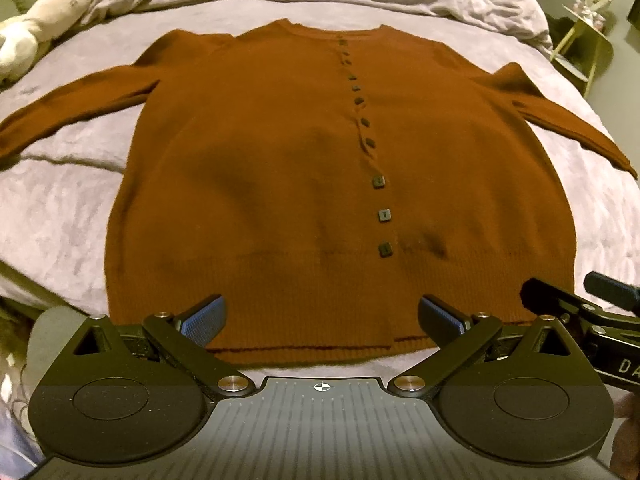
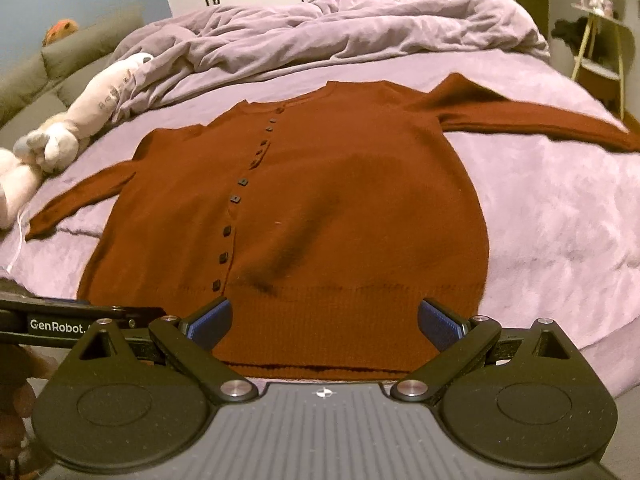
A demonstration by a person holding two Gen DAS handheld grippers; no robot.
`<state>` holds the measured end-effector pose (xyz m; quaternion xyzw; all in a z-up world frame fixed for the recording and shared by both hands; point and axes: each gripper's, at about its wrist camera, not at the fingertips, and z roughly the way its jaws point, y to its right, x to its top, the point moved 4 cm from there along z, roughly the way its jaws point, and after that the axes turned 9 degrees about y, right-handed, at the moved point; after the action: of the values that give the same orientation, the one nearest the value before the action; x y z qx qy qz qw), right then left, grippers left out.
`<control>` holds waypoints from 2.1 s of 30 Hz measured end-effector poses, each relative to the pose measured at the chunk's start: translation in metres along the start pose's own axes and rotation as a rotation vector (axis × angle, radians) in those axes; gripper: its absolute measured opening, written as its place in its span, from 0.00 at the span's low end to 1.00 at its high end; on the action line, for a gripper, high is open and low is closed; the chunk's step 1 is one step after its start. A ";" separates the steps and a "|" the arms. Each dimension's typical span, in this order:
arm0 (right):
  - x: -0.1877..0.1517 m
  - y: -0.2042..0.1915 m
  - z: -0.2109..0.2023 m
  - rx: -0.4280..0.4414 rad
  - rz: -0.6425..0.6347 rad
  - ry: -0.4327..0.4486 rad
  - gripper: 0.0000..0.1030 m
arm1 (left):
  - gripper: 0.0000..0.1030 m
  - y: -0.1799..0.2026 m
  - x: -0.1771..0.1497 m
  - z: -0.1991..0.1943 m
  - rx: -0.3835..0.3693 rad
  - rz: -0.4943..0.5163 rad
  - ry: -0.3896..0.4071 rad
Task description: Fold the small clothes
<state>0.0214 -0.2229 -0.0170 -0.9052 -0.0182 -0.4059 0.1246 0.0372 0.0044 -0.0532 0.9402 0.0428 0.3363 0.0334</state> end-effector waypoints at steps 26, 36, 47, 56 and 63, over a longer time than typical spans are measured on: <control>0.141 0.327 0.093 -0.422 0.634 0.348 0.67 | 1.00 -0.021 0.113 0.115 0.159 -0.063 0.151; 0.129 0.385 0.127 -0.513 0.819 0.375 0.34 | 1.00 -0.046 0.104 0.140 0.137 -0.138 0.091; 0.213 0.189 0.134 -0.418 -0.081 0.450 0.06 | 1.00 -0.053 0.116 0.138 0.088 -0.152 0.065; 0.135 -0.015 0.166 0.040 -0.475 0.318 0.34 | 1.00 -0.053 0.164 0.116 -0.151 -0.220 0.192; 0.107 0.012 0.173 -0.103 -0.384 0.219 0.37 | 1.00 -0.006 0.208 0.169 -0.363 -0.222 0.143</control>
<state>0.2214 -0.2006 -0.0513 -0.8408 -0.1558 -0.5184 -0.0001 0.3040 0.0258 -0.0532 0.8821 0.0870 0.3984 0.2357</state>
